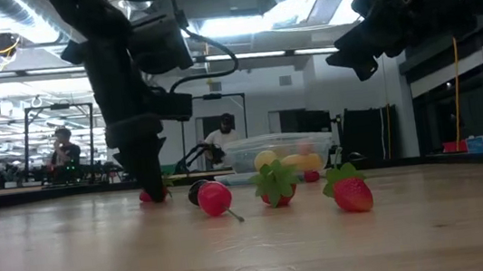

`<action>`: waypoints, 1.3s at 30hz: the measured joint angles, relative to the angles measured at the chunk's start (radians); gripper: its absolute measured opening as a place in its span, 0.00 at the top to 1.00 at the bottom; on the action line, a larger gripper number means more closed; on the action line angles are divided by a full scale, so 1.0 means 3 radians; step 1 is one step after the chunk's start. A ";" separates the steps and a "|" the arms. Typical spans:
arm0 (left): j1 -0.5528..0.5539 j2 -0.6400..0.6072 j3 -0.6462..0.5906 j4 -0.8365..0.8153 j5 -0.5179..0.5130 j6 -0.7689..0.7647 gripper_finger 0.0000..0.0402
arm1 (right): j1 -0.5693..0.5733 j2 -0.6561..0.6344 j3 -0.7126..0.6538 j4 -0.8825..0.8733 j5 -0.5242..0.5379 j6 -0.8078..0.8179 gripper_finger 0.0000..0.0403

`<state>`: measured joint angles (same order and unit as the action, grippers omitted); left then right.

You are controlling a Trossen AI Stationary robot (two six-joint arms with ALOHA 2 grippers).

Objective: Pick and placing Produce into tupperware
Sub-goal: Put the top red strawberry into the transparent container

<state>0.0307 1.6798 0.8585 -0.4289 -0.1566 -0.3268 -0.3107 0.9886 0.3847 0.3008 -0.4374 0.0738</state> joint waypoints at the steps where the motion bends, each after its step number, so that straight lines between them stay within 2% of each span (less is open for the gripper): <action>1: 0.0002 0.0001 0.0000 0.0007 -0.0002 -0.0001 0.24 | 0.0000 -0.0001 0.0000 0.0000 -0.0001 0.0000 0.55; 4: 0.0004 0.0003 0.0000 0.0022 -0.0031 0.0001 0.26 | 0.0000 0.0000 0.0000 0.0000 0.0000 0.0000 0.55; 7: 0.0004 0.0004 0.0000 0.0031 -0.0051 -0.0001 0.31 | 0.0000 -0.0001 0.0000 0.0000 0.0000 0.0000 0.55; 17: 0.0007 0.0005 0.0000 -0.0010 -0.0065 0.0018 0.68 | 0.0000 -0.0001 0.0000 0.0001 0.0002 0.0003 0.55; 25: 0.0009 0.0001 0.0004 -0.0068 0.0021 0.0103 0.68 | 0.0000 -0.0001 0.0000 0.0001 0.0005 0.0009 0.55; 33: 0.0018 0.0001 0.0003 -0.0054 0.0086 0.0445 0.68 | 0.0000 -0.0001 0.0000 0.0001 0.0004 0.0009 0.55; 39: 0.0081 -0.0046 0.0023 -0.0041 0.0470 0.0506 0.68 | 0.0001 -0.0001 0.0001 -0.0077 0.0005 -0.0001 0.55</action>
<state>0.0551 1.6660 0.8654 -0.4411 -0.0157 -0.1749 -0.3105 0.9882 0.3851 0.2776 -0.4358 0.0734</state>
